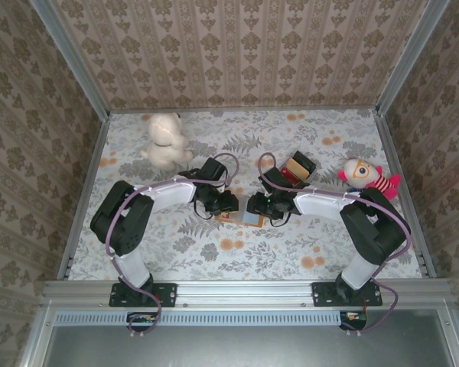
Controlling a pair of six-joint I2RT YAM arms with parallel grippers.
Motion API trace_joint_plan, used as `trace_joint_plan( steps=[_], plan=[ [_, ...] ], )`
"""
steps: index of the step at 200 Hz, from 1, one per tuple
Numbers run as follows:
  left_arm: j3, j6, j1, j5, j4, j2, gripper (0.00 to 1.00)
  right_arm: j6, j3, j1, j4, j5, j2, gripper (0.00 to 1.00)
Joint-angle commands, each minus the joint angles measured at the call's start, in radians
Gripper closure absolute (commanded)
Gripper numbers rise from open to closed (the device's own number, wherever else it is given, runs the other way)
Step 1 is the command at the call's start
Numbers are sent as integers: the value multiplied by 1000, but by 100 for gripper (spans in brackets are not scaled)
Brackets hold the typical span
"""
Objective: Take the credit cards out of the card holder
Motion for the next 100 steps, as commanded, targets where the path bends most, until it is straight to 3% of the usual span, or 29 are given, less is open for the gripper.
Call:
trace_joint_plan(
  steps=[1, 59, 100],
  plan=[
    [27, 22, -11, 52, 33, 8, 71, -5, 2, 0, -21, -7, 6, 52],
    [32, 0, -45, 141, 170, 20, 65, 15, -69, -1, -42, 182, -198, 52],
    [86, -8, -85, 145, 183, 74, 63, 49, -126, -2, -77, 313, -344, 48]
  ],
)
